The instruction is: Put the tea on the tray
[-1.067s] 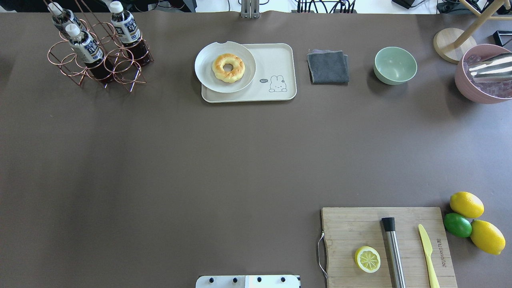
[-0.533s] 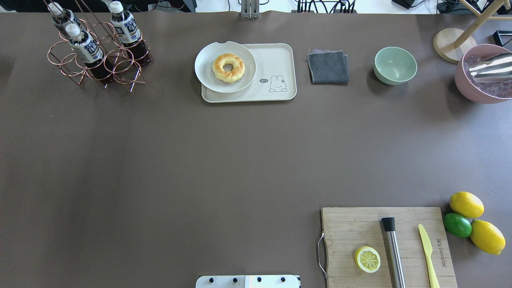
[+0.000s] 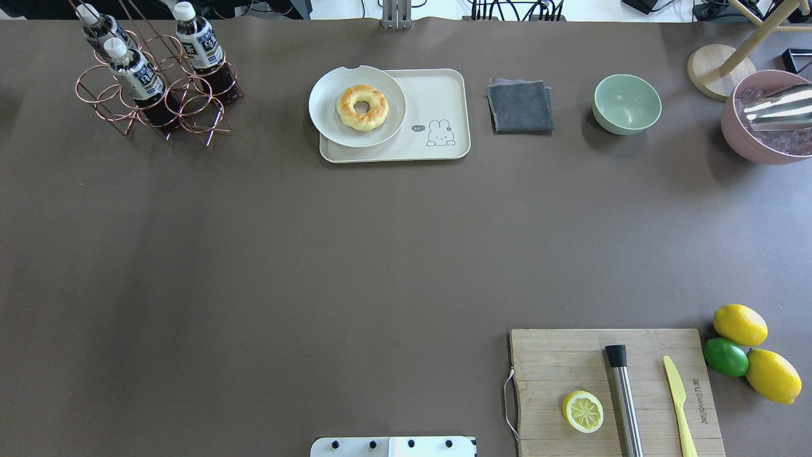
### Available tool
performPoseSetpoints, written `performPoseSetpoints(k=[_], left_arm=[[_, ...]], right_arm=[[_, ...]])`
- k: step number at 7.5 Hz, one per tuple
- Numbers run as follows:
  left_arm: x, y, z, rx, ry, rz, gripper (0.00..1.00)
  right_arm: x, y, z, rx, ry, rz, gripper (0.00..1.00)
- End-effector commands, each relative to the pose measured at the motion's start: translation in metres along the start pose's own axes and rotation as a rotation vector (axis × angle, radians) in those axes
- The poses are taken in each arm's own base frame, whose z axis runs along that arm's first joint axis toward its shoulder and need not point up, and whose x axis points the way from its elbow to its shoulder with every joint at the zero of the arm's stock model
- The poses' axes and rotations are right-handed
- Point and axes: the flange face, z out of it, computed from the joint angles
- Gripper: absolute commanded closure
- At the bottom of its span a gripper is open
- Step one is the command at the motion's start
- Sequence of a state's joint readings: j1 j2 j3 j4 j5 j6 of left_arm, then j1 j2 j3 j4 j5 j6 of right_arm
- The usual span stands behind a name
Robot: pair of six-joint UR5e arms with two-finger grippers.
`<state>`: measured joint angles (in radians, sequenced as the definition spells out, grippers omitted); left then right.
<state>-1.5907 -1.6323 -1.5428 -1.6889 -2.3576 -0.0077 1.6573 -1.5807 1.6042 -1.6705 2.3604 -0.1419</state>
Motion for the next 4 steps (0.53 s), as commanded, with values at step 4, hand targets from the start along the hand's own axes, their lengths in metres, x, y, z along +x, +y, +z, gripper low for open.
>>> performPoseSetpoints(k=[4], left_arm=[[-0.0003,0.0009,0.0015,-0.003,0.000,-0.001,0.02]], right_arm=[[-0.0031,-0.0016,-0.0039,0.008,0.001,-0.006,0.00]])
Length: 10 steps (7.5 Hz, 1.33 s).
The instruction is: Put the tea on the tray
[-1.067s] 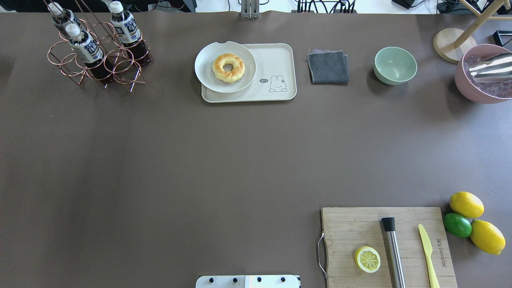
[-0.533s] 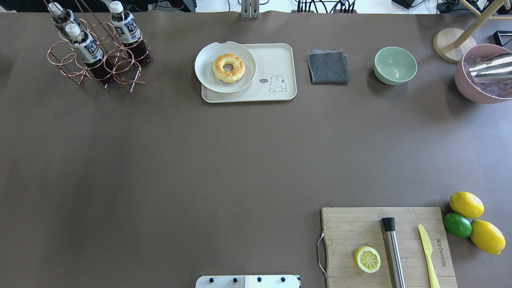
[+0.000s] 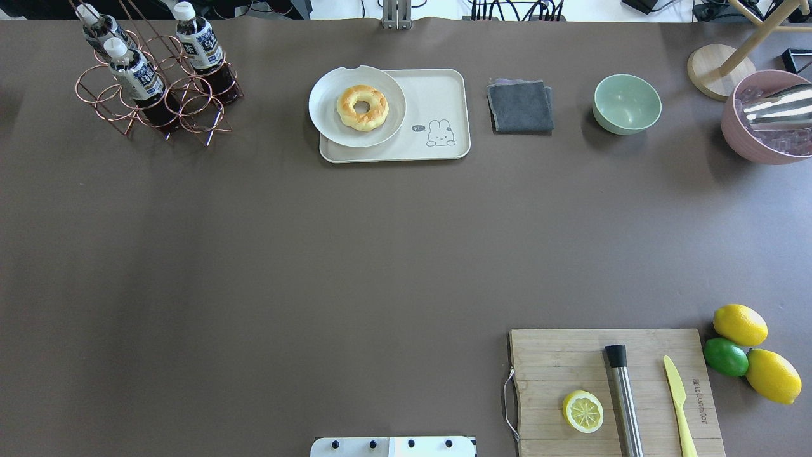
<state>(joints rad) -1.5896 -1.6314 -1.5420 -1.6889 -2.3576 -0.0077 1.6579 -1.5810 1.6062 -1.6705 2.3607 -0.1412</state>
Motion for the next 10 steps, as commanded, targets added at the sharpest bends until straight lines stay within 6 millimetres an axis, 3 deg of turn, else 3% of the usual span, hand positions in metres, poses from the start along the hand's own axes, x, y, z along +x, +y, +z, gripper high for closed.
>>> performPoseSetpoints(k=[1,7,8,10], left_arm=[[-0.001,0.001,0.000,0.000,0.000,-0.002,0.02],[0.004,-0.006,-0.004,0.009,0.000,0.000,0.02],[0.016,-0.011,-0.015,0.032,0.003,-0.011,0.02],[0.082,-0.028,-0.066,0.139,0.019,0.065,0.02]], right_arm=[[-0.003,0.001,-0.003,0.006,0.001,-0.006,0.00],[-0.006,-0.002,-0.006,0.012,0.000,-0.007,0.00],[-0.007,-0.002,-0.007,0.015,0.002,-0.008,0.00],[-0.010,-0.004,-0.009,0.018,0.001,-0.003,0.00]])
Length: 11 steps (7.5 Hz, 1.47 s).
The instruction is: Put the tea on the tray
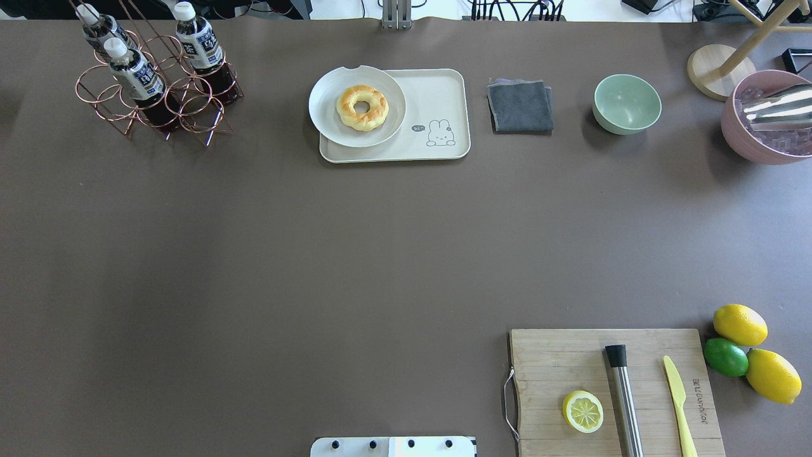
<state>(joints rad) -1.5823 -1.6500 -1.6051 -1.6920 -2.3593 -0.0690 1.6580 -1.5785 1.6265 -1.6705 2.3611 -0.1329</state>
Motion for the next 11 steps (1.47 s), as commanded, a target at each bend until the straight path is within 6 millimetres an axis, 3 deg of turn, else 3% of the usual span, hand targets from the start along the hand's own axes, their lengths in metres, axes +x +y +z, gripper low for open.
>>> performPoseSetpoints(k=[1,2,3,4,5,8,9,11], left_arm=[[0.078,-0.015,-0.065,0.137,0.026,0.119,0.02],[0.116,-0.025,-0.081,0.187,0.042,0.209,0.02],[0.145,-0.026,-0.071,0.225,0.063,0.297,0.02],[0.172,-0.034,-0.057,0.206,0.096,0.247,0.02],[0.199,-0.048,-0.067,0.226,0.118,0.236,0.02],[0.294,-0.068,-0.024,0.254,0.036,0.209,0.02],[0.313,-0.079,-0.025,0.264,0.041,0.215,0.02],[0.304,-0.094,-0.004,0.237,0.027,0.197,0.02]], right_arm=[[-0.003,-0.001,-0.002,0.004,-0.007,0.017,0.00],[-0.005,-0.002,-0.002,0.006,-0.022,0.034,0.00],[-0.005,-0.002,-0.002,0.007,-0.024,0.035,0.00],[-0.006,-0.003,-0.003,0.009,-0.023,0.033,0.00],[-0.006,-0.004,-0.003,0.009,-0.023,0.033,0.00],[-0.003,-0.005,-0.001,0.004,-0.024,0.036,0.00],[-0.002,-0.002,0.001,0.000,-0.024,0.041,0.00],[0.001,0.000,0.003,-0.004,-0.025,0.046,0.00]])
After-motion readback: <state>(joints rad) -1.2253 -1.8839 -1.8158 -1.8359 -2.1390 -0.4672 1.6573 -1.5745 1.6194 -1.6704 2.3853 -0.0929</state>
